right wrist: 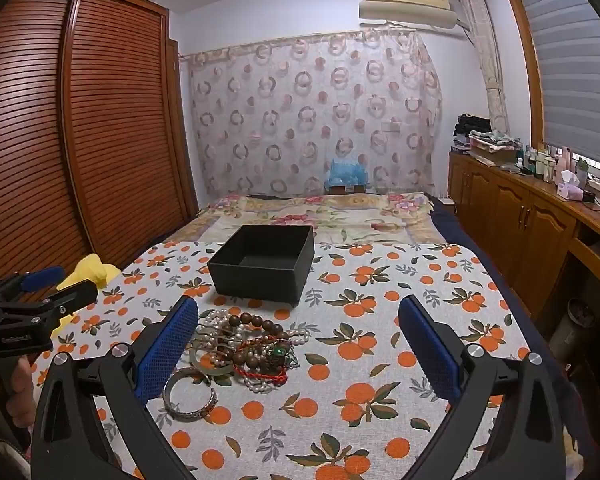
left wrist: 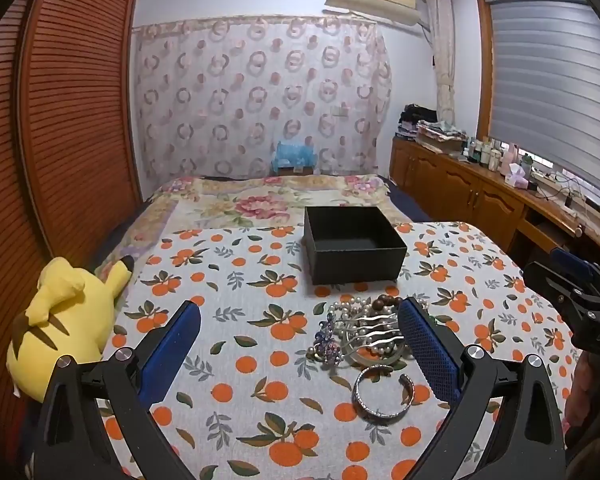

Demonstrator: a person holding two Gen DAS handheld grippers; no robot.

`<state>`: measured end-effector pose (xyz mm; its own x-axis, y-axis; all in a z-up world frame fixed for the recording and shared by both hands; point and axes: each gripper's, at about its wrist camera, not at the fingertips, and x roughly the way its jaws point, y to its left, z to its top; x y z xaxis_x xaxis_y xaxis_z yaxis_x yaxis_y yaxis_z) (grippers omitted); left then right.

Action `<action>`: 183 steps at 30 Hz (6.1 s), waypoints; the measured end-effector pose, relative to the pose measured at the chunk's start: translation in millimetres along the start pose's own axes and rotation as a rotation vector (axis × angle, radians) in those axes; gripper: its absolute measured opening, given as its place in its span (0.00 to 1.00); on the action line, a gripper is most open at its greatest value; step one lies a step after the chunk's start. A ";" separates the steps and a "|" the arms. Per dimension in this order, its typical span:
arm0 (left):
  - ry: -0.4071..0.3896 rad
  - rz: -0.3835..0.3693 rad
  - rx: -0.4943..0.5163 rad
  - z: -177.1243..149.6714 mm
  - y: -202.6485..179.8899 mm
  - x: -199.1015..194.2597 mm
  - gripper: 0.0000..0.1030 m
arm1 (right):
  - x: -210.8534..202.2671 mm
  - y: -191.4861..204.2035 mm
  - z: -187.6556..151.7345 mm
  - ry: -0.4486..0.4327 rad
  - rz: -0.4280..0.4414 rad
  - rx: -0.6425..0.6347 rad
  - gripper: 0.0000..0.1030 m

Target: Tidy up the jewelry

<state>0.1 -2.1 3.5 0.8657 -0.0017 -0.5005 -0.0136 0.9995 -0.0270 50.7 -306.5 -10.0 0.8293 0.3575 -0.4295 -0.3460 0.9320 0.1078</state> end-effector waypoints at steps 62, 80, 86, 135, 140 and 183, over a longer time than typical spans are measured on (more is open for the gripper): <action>-0.024 0.000 -0.004 11.2 2.7 -8.3 0.93 | -1.7 1.9 1.0 -0.010 0.000 0.000 0.98; 0.028 -0.001 -0.002 1.0 7.9 6.3 0.93 | 12.3 8.0 -3.2 0.022 0.048 -0.012 0.98; 0.085 0.002 -0.003 -8.8 19.1 25.3 0.93 | 25.5 15.9 -11.2 0.081 0.123 -0.049 0.92; 0.409 -0.295 -0.048 -17.6 21.2 142.1 0.41 | 97.0 32.4 -70.7 0.466 0.193 -0.247 0.13; 0.433 -0.311 -0.055 -19.1 16.4 149.7 0.32 | 95.6 24.6 -70.6 0.463 0.184 -0.236 0.13; 0.249 -0.271 0.060 51.9 -8.0 135.3 0.05 | 89.4 -4.6 -9.7 0.309 0.167 -0.253 0.05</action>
<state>143.3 -8.8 -19.1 0.6858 -0.2662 -0.6773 0.2350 0.9619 -0.1401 122.2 -279.5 -57.6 0.5961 0.4317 -0.6769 -0.5925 0.8056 -0.0080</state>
